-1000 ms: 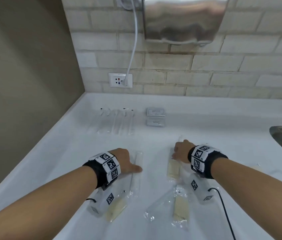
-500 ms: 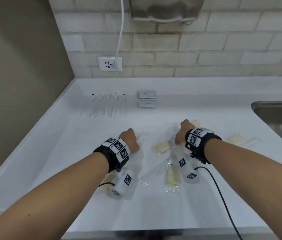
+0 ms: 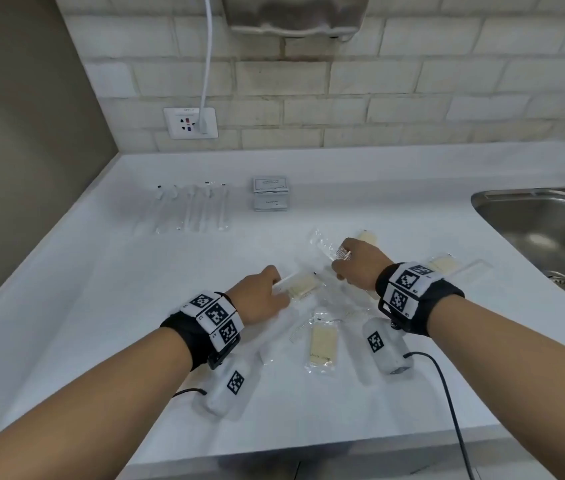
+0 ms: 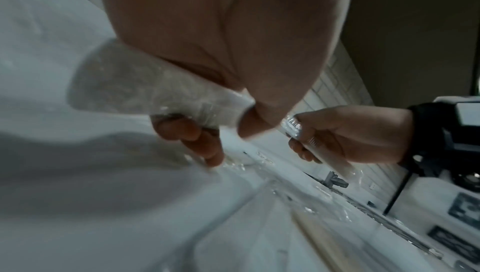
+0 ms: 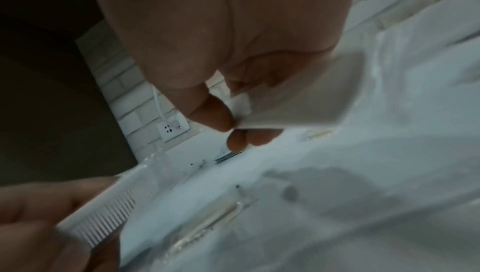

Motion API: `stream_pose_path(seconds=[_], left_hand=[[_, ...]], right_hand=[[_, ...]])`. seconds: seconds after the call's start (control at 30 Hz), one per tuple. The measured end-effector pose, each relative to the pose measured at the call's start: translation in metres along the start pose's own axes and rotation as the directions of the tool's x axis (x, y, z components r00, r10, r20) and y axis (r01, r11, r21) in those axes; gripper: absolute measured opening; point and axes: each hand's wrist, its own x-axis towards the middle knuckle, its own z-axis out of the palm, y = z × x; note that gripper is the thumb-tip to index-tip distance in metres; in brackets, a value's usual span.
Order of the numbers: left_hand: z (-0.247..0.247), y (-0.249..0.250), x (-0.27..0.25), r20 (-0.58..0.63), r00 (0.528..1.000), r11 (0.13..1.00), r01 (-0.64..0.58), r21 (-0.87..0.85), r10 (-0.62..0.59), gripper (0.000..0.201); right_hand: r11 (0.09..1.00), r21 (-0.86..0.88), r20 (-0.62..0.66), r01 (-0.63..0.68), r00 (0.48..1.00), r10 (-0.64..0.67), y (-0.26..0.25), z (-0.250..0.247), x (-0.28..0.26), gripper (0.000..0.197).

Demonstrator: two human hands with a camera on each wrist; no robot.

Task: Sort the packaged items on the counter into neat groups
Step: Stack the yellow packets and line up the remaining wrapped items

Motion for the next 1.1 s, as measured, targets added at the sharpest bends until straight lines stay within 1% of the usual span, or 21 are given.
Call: stream_pose_path(seconds=[0.07, 0.13, 0.17, 0.23, 0.3, 0.37, 0.43, 0.47, 0.53, 0.57, 0.6, 0.67, 0.73, 0.83, 0.9, 0.97, 1.03, 1.1], left_hand=[[0.006, 0.005, -0.007, 0.039, 0.999, 0.996, 0.014, 0.090, -0.017, 0.056], [0.010, 0.010, -0.013, 0.058, 0.997, 0.986, 0.035, 0.161, -0.045, 0.064], [0.012, 0.012, -0.014, 0.052, 0.996, 0.980, 0.055, 0.189, -0.066, 0.063], [0.014, 0.016, -0.015, -0.002, 0.995, 0.971, 0.097, 0.219, -0.099, 0.053], [0.015, 0.019, -0.018, -0.044, 0.989, 0.959, 0.148, 0.240, -0.142, 0.045], [0.016, 0.021, -0.019, -0.035, 0.976, 0.952, 0.215, 0.216, -0.213, 0.041], [0.015, 0.020, -0.020, -0.034, 0.964, 0.956, 0.265, 0.126, -0.262, 0.027], [0.015, 0.018, -0.021, -0.037, 0.960, 0.956, 0.279, 0.090, -0.277, 0.024], [0.017, 0.014, -0.024, -0.061, 0.959, 0.959, 0.279, 0.047, -0.276, 0.036], [0.017, 0.013, -0.025, -0.080, 0.957, 0.959, 0.281, 0.029, -0.278, 0.036], [0.017, 0.012, -0.028, -0.105, 0.954, 0.959, 0.282, 0.005, -0.280, 0.030], [0.012, 0.014, -0.032, -0.140, 0.951, 0.960, 0.263, -0.095, -0.275, 0.017], [0.007, 0.018, -0.034, -0.169, 0.949, 0.939, 0.216, -0.268, -0.267, 0.021], [0.002, 0.030, -0.036, -0.196, 0.958, 0.840, 0.072, -0.537, -0.207, 0.022], [0.001, 0.039, -0.035, -0.200, 0.959, 0.732, 0.010, -0.681, -0.199, 0.021], [0.002, 0.044, -0.032, -0.186, 0.959, 0.640, -0.006, -0.768, -0.214, 0.023], [0.006, 0.048, -0.027, -0.143, 0.968, 0.579, 0.002, -0.815, -0.204, 0.026], [0.010, 0.051, -0.025, -0.081, 0.982, 0.576, 0.032, -0.817, -0.169, 0.029]], right_hand=[[0.994, -0.113, 0.068, -0.006, 0.998, 0.014, 0.004, -0.003, -0.006, 0.039], [0.984, -0.178, 0.130, -0.008, 0.991, 0.032, 0.009, -0.006, -0.011, 0.050], [0.976, -0.217, 0.151, 0.002, 0.988, 0.032, 0.013, -0.007, -0.014, 0.052], [0.949, -0.314, 0.171, 0.024, 0.985, 0.031, 0.021, -0.010, -0.018, 0.054], [0.922, -0.387, 0.186, 0.024, 0.981, 0.052, 0.028, -0.014, -0.023, 0.051], [0.892, -0.449, 0.197, 0.045, 0.979, 0.050, 0.034, -0.019, -0.027, 0.050], [0.878, -0.473, 0.193, 0.068, 0.981, 0.028, 0.041, -0.020, -0.030, 0.048], [0.879, -0.470, 0.190, 0.075, 0.982, 0.018, 0.044, -0.020, -0.031, 0.045], [0.884, -0.460, 0.192, 0.088, 0.981, 0.002, 0.047, -0.018, -0.032, 0.043], [0.883, -0.458, 0.200, 0.101, 0.980, -0.008, 0.048, -0.018, -0.032, 0.043], [0.881, -0.459, 0.210, 0.113, 0.978, -0.016, 0.048, -0.018, -0.032, 0.044], [0.870, -0.472, 0.226, 0.146, 0.973, -0.041, 0.046, -0.019, -0.032, 0.045], [0.853, -0.486, 0.238, 0.190, 0.968, -0.080, 0.043, -0.022, -0.031, 0.044], [0.867, -0.438, 0.216, 0.238, 0.964, -0.156, 0.036, -0.028, -0.031, 0.030], [0.886, -0.375, 0.206, 0.272, 0.957, -0.206, 0.029, -0.032, -0.031, 0.021], [0.882, -0.341, 0.223, 0.326, 0.939, -0.262, 0.021, -0.037, -0.030, 0.015], [0.861, -0.327, 0.246, 0.390, 0.915, -0.321, 0.011, -0.043, -0.031, 0.013], [0.834, -0.323, 0.220, 0.446, 0.893, -0.392, -0.001, -0.048, -0.031, 0.008]])
